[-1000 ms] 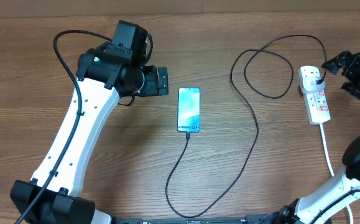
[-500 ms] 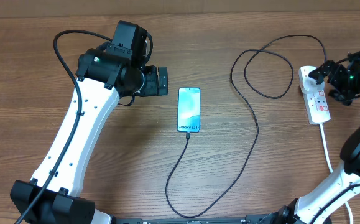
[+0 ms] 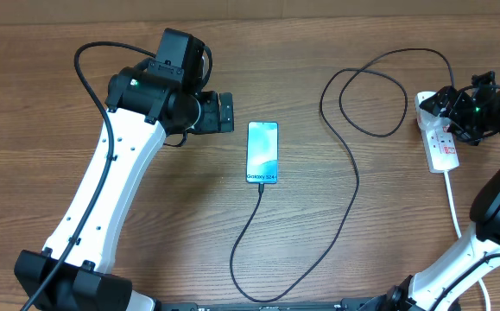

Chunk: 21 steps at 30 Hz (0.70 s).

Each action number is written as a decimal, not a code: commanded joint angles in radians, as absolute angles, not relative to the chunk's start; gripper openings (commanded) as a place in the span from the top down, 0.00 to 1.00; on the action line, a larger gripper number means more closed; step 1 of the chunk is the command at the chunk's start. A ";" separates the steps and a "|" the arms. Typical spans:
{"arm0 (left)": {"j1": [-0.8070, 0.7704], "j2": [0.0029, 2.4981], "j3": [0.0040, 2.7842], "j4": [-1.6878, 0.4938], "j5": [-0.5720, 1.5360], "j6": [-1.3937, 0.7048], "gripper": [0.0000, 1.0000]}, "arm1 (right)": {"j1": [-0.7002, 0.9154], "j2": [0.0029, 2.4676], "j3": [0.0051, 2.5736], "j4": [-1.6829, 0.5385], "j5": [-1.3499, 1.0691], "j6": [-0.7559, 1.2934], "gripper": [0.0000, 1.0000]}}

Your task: Plug charger to phone and switch on socket

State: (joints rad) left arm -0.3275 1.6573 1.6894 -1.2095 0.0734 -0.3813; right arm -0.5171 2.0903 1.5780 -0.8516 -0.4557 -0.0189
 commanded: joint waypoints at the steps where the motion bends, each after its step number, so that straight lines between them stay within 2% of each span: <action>1: -0.329 1.662 1.693 -1.211 0.063 -0.359 0.00 | -0.516 2.093 1.571 -0.844 -0.456 -0.024 0.00; 21: -0.329 1.662 1.693 -1.211 0.063 -0.359 0.01 | -0.515 2.112 1.571 -0.823 -0.458 -0.023 0.00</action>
State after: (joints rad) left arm -0.3275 1.6573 1.6894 -1.2095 0.0734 -0.3813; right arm -0.5171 2.0941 1.5780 -0.8257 -0.4561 -0.0185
